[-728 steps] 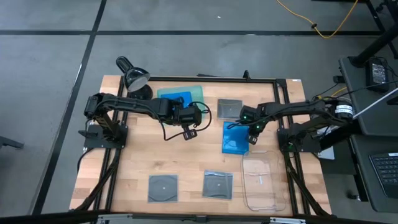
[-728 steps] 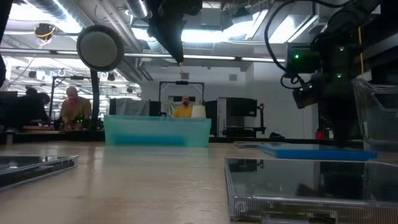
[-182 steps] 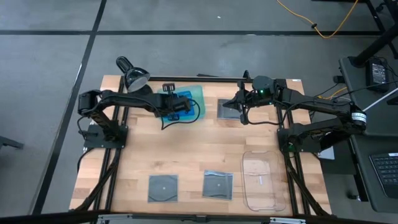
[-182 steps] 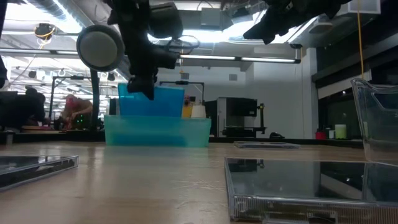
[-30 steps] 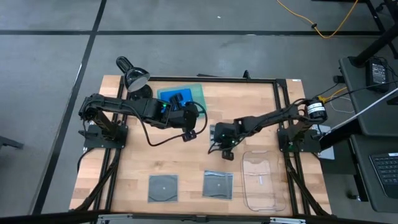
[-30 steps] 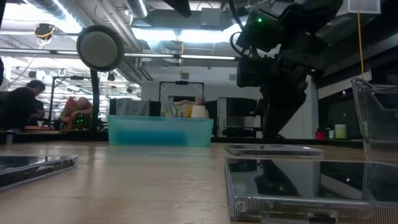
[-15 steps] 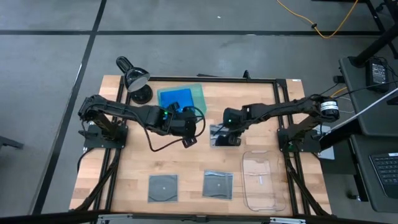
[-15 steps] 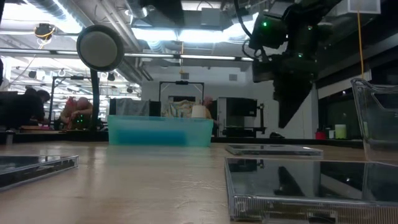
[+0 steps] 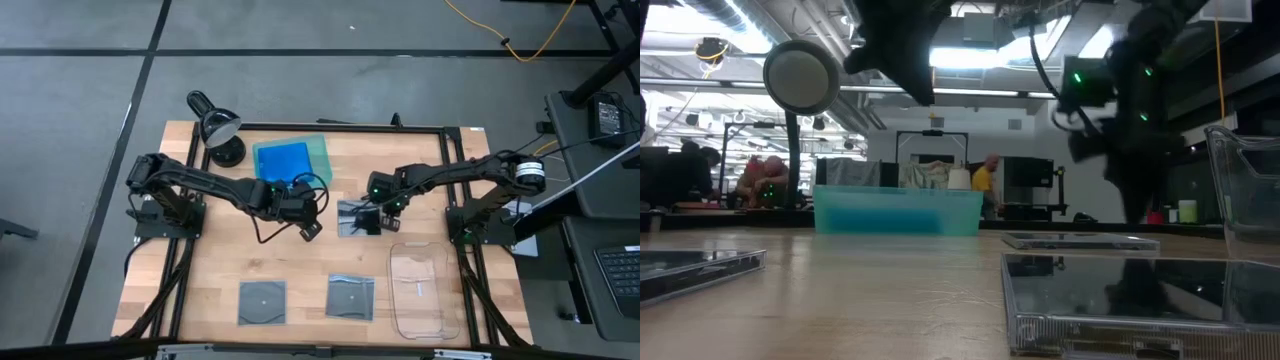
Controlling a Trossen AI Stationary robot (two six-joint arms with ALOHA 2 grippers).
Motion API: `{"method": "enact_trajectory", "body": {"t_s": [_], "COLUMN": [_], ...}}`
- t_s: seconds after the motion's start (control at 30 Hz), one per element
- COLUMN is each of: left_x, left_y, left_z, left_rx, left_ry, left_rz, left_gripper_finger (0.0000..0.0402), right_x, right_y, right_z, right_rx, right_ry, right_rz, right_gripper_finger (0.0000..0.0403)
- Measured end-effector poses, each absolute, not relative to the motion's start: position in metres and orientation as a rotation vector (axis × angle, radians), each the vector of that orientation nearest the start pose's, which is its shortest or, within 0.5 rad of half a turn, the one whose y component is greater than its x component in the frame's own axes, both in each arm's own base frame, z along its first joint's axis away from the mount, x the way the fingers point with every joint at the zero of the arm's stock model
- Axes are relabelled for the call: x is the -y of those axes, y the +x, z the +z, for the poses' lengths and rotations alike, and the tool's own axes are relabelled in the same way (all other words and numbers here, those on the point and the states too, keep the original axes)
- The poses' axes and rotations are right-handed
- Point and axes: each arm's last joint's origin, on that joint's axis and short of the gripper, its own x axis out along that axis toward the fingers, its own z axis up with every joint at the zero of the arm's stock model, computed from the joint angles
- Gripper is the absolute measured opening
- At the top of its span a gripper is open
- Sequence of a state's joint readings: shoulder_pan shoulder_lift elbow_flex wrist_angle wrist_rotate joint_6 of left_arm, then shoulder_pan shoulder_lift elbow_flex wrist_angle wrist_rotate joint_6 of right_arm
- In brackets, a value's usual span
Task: Pick & place jewel cases by type
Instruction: Put the top black CD case into the transparent bin
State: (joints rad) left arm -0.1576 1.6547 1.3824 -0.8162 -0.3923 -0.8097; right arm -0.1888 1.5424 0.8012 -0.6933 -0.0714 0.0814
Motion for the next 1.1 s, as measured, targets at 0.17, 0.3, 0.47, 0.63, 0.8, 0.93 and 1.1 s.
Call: {"method": "enact_trajectory", "body": {"t_s": [0.17, 0.3, 0.47, 0.63, 0.8, 0.93, 1.1], "left_x": [0.035, 0.026, 0.013, 0.004, 0.0, 0.0, 0.0], "left_y": [0.339, 0.342, 0.344, 0.345, 0.342, 0.341, 0.339], "left_z": [0.267, 0.256, 0.234, 0.211, 0.198, 0.195, 0.194], "left_rx": [-0.853, -0.844, -0.813, -0.736, -0.699, -0.711, -0.73], "left_ry": [-0.486, -0.533, -0.655, -0.809, -0.888, -0.887, -0.882], "left_rz": [0.616, 0.634, 0.584, 0.503, 0.49, 0.489, 0.499], "left_gripper_finger": [0.0008, 0.0007, 0.001, 0.003, 0.0067, 0.0104, 0.015], "right_x": [0.041, 0.041, 0.041, 0.04, 0.039, 0.039, 0.04], "right_y": [0.228, 0.227, 0.23, 0.236, 0.246, 0.253, 0.257], "right_z": [0.134, 0.13, 0.13, 0.131, 0.132, 0.126, 0.115], "right_rx": [-1.449, -1.433, -1.405, -1.346, -1.242, -1.207, -1.222], "right_ry": [0.257, 0.266, 0.284, 0.277, 0.305, 0.323, 0.351], "right_rz": [-0.135, -0.121, -0.094, -0.009, 0.066, 0.089, 0.115], "right_gripper_finger": [0.001, 0.001, 0.001, 0.001, 0.001, 0.001, 0.001]}}
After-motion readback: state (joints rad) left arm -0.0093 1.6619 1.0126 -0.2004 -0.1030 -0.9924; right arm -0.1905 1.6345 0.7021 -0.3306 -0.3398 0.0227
